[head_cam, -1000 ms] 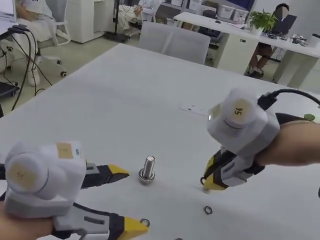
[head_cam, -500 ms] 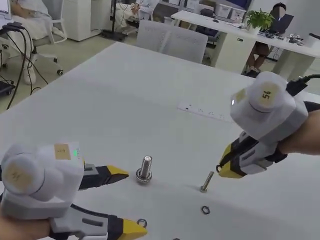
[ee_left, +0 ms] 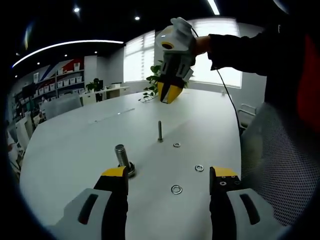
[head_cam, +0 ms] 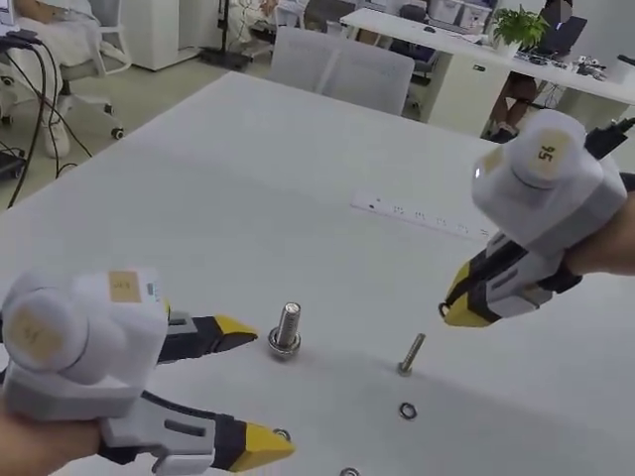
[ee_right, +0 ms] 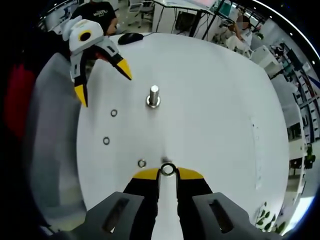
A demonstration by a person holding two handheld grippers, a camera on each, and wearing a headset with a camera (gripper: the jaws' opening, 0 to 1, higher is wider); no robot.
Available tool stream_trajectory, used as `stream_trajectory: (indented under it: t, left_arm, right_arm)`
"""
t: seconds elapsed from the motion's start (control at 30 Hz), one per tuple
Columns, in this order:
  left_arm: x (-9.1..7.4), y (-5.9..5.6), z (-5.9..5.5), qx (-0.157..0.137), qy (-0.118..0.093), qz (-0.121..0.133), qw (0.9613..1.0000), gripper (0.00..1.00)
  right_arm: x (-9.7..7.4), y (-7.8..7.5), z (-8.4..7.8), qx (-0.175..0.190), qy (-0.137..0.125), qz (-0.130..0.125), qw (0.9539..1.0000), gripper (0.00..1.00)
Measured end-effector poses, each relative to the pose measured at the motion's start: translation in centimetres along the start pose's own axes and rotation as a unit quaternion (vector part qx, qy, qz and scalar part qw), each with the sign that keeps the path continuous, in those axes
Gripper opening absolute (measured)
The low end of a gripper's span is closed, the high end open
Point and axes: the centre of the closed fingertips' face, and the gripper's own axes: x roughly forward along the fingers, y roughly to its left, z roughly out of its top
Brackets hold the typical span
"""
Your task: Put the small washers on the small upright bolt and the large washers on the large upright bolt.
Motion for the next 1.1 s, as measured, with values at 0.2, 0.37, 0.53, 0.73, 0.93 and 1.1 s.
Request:
stream_trajectory:
  t: [0.2, 0.37, 0.53, 0.73, 0.93, 1.1]
  left_arm:
    - [0.1, 0.1, 0.0, -0.001, -0.002, 0.001, 1.0000, 0.65]
    - [0.1, 0.1, 0.0, -0.002, -0.003, 0.001, 1.0000, 0.65]
    - [0.1, 0.1, 0.1, -0.004, -0.005, 0.002, 1.0000, 0.65]
    - [0.1, 0.0, 0.0, -0.005, -0.004, 0.002, 1.0000, 0.65]
    - [0.0, 0.1, -0.1, -0.007, -0.004, 0.004, 1.0000, 0.65]
    - [0.0, 0.1, -0.1, -0.007, -0.003, 0.004, 1.0000, 0.65]
  right_arm:
    - [0.9, -0.2, 0.1, -0.004, 0.007, 0.010, 0.9999, 0.14]
    - [2.0, -0.1, -0.2, -0.009, 0.018, 0.019, 0.9996, 0.14]
    - [2.6, -0.1, -0.5, -0.010, 0.023, 0.026, 0.9993, 0.14]
    - [3.5, 0.0, -0.8, -0.010, 0.030, 0.035, 0.9989, 0.14]
    - [4.3, -0.1, -1.2, -0.011, 0.037, 0.041, 0.9984, 0.14]
    - [4.7, 0.1, -1.4, -0.010, 0.040, 0.046, 0.9980, 0.14]
